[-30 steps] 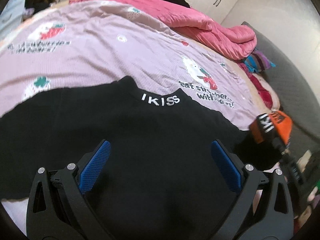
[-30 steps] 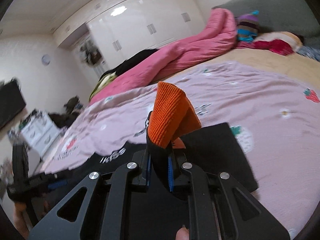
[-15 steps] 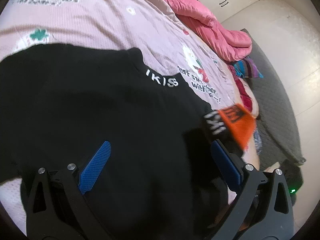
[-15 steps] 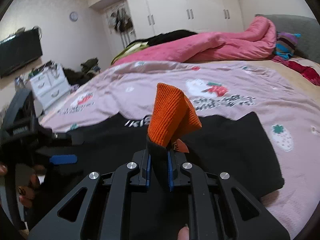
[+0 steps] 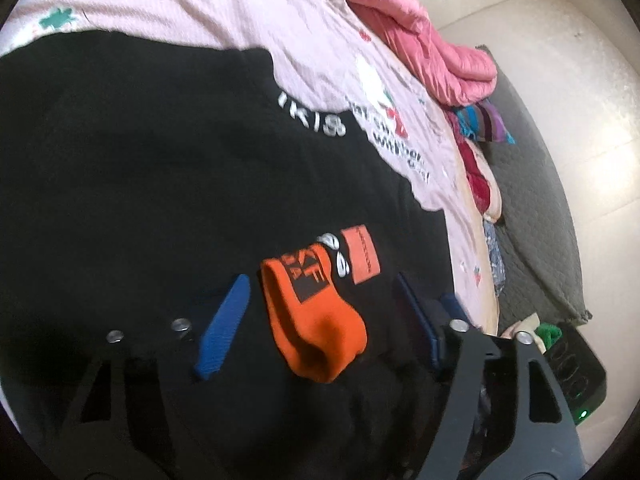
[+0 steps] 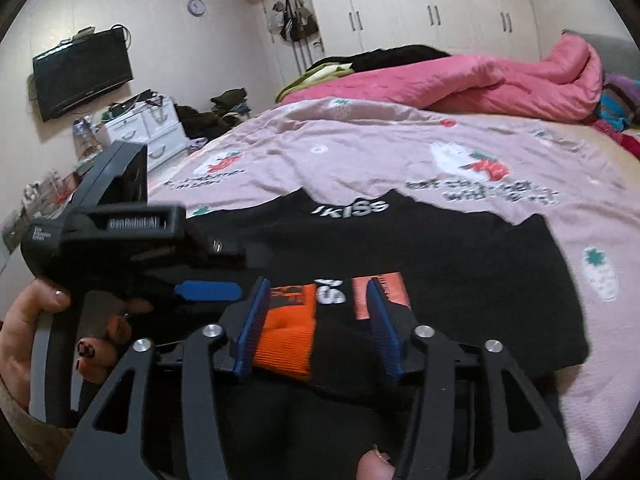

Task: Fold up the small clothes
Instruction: 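Carry the held cuff with the right gripper across the sweater body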

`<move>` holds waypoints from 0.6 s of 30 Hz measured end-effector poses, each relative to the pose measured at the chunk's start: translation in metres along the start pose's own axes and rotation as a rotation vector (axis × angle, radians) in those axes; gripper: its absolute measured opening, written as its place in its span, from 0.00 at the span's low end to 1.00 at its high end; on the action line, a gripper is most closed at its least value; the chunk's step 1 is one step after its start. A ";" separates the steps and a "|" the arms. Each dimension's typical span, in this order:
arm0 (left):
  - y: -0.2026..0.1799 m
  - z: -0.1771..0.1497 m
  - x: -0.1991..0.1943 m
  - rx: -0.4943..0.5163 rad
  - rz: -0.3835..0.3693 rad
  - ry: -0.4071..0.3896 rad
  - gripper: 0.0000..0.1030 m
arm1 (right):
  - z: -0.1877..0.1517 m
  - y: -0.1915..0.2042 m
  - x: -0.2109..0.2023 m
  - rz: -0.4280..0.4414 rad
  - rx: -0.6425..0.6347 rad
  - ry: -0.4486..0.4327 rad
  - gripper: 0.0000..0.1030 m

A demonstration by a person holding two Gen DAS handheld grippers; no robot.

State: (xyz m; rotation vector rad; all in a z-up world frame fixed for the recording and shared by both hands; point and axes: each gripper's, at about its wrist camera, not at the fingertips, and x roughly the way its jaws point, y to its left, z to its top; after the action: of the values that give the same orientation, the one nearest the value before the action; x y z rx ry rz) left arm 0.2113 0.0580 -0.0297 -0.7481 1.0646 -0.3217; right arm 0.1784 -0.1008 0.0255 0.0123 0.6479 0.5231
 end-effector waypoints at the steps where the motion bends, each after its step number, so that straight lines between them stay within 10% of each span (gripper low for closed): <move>1: 0.000 -0.002 0.003 0.002 0.004 0.010 0.56 | 0.000 -0.004 -0.001 -0.014 0.005 0.000 0.51; 11: -0.006 -0.011 0.024 -0.029 0.107 0.007 0.42 | -0.001 -0.057 -0.010 -0.118 0.138 0.000 0.51; 18: -0.016 -0.005 0.020 -0.014 0.085 -0.045 0.06 | -0.001 -0.082 -0.018 -0.153 0.192 -0.010 0.51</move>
State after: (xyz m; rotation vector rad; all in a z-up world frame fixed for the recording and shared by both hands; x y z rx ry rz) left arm 0.2179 0.0326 -0.0335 -0.7176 1.0538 -0.2242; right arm 0.2035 -0.1803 0.0213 0.1448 0.6813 0.3122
